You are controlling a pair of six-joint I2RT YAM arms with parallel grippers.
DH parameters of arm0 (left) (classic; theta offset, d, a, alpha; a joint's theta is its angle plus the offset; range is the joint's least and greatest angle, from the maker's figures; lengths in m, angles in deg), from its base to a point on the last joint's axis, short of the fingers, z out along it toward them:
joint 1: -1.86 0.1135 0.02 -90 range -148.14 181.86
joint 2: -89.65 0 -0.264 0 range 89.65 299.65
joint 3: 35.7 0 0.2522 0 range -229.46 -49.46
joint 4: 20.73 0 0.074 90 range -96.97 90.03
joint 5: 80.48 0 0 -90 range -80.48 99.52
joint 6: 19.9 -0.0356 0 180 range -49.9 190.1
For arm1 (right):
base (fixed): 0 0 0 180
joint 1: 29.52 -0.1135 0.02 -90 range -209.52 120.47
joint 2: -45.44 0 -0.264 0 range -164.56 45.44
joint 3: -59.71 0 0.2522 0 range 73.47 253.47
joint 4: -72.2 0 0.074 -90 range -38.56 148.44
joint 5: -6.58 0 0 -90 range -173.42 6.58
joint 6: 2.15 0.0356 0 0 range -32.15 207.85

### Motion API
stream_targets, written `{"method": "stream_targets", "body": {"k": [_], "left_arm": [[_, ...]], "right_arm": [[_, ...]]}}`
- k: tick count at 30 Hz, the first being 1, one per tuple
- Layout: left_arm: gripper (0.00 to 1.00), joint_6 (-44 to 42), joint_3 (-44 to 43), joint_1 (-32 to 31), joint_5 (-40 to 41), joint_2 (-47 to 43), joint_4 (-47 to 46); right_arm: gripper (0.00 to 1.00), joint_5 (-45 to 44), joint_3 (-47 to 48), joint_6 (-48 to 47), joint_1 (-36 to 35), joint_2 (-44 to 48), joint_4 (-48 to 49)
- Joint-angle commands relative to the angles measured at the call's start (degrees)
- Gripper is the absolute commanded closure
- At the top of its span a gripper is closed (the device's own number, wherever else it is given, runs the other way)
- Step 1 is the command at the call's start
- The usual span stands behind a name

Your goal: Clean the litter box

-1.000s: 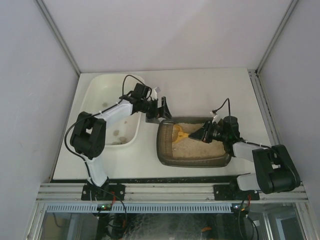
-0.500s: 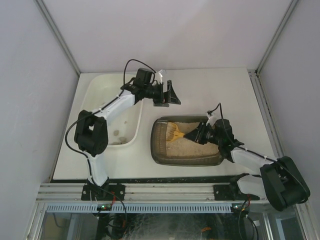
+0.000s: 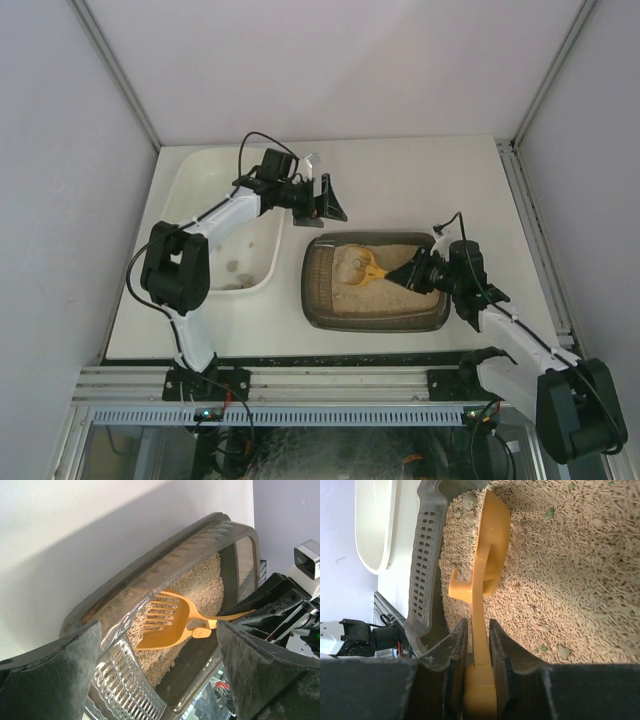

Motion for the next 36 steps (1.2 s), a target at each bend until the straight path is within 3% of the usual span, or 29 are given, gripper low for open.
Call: {"method": "stream_targets", "body": {"k": [1, 7, 12, 19, 36], "left_arm": [[0.0, -2.0, 1.2, 0.7, -1.7, -4.1, -1.3], [0.0, -0.1, 3.7, 0.8, -3.4, -4.8, -0.1], [0.0, 0.1, 10.6, 0.8, 0.8, -9.7, -1.3], [0.0, -2.4, 12.5, 0.8, 4.6, -11.4, 1.3], [0.0, -7.0, 10.2, -0.4, 10.9, -4.9, 8.2]], "right_arm": [[1.0, 1.0, 0.4, -2.9, 2.9, 4.7, -6.9], [1.0, 2.1, 2.7, -2.5, 4.3, 4.9, -10.4], [1.0, 2.3, 5.2, -2.7, 4.3, 0.2, -10.6], [1.0, 2.6, 6.7, -1.5, 3.3, -7.8, -3.4], [1.0, 4.3, 9.3, 2.8, -0.7, -24.0, 12.7]]}}
